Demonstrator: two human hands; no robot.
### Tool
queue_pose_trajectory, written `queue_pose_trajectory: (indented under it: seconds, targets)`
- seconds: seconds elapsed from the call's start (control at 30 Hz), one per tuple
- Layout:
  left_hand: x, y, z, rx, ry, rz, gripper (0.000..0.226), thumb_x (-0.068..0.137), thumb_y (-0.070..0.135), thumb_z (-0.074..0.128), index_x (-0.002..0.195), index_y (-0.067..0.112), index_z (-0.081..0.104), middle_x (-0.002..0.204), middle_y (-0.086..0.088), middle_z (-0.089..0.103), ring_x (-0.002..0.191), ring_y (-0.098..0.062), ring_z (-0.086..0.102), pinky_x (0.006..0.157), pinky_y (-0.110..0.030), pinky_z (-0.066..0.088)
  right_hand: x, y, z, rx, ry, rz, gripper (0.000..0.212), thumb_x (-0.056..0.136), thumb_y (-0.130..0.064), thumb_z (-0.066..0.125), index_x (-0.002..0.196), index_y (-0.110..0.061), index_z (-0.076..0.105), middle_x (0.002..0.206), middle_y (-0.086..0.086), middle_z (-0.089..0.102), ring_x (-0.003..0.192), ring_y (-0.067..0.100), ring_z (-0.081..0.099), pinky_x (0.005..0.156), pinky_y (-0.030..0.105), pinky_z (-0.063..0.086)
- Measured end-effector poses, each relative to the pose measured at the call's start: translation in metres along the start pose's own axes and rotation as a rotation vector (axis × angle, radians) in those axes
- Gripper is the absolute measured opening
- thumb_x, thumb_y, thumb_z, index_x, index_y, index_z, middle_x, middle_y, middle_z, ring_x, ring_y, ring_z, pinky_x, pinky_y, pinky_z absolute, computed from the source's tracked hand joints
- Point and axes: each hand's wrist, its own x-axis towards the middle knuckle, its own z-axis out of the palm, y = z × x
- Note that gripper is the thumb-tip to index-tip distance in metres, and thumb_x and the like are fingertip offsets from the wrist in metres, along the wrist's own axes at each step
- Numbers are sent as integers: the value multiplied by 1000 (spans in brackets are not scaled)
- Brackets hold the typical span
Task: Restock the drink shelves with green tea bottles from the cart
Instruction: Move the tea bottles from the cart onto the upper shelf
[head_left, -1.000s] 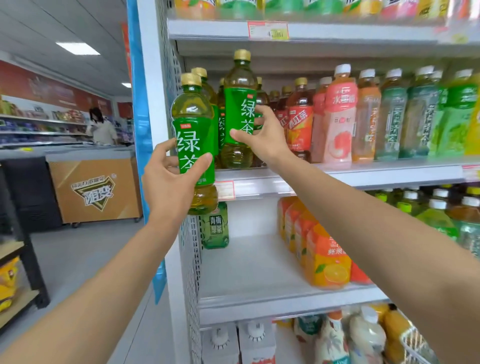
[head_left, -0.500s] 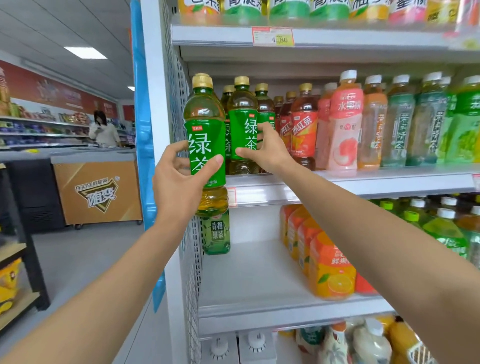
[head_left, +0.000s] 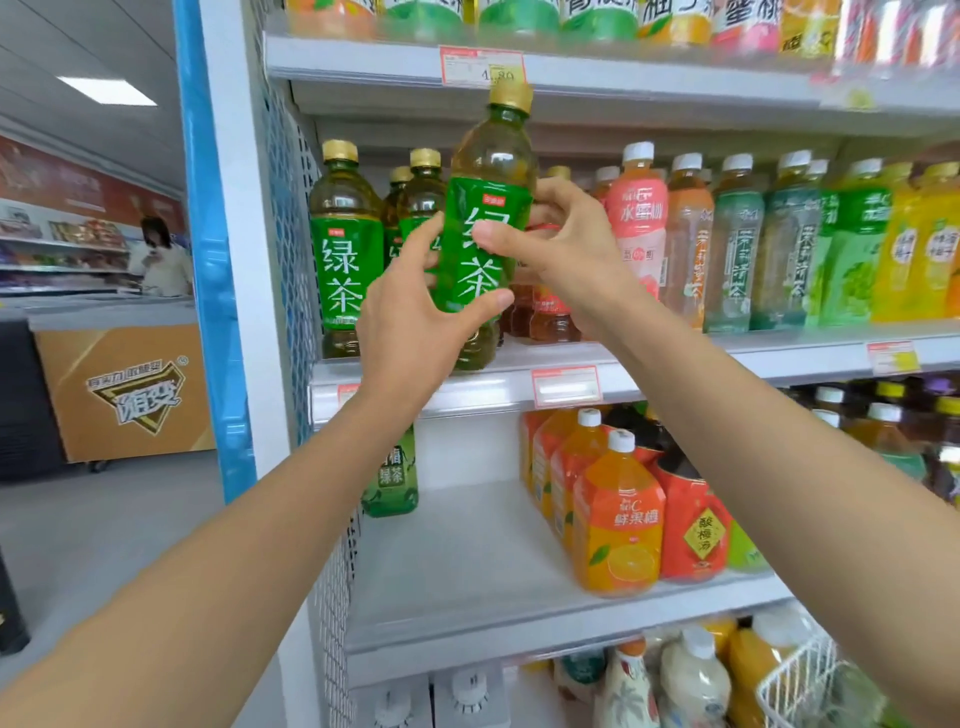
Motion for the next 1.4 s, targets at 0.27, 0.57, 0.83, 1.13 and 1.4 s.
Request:
queue_pose_trajectory:
  seconds: [0.27,0.57,0.83,1.13,1.4]
  targets:
    - [-43,-66,5,513,-362,373,75,84,68,37,145,25,42,151,-7,41,142,-25,31,119,-47,18,24,31,-18,-245,272,-25,58,68,-26,84,116,-17,53,100,-10,63,96,10,63,89,37,54]
    - [-47,-73,13,610,-316,396,64,91,60,38,145,26,41,153,-7,38,145,-26,28,120,-46,10,41,45,-6,-454,153,63,63,66,-51,80,118,-19,65,93,-6,67,92,13,65,87,40,55]
    - [-68,-39,43,324,-67,479,33,86,26,55,115,13,64,124,-10,58,120,-31,49,106,-44,29,0,38,-31,-447,84,54,53,85,-33,69,130,-13,51,93,-5,58,81,3,56,77,24,54]
    - [-200,35,180,-325,-736,364,10,87,18,57,90,20,66,82,11,58,76,-4,54,67,-16,40,-177,75,-206,-666,82,594,20,93,-16,59,89,3,64,74,21,66,65,25,62,62,33,54]
    - [-318,63,267,-383,-1532,82,30,79,47,74,105,34,68,95,10,71,86,-9,67,81,-38,56,-319,107,-320,-1109,-12,1105,23,83,-20,70,105,-13,69,95,6,67,88,21,63,72,20,48]
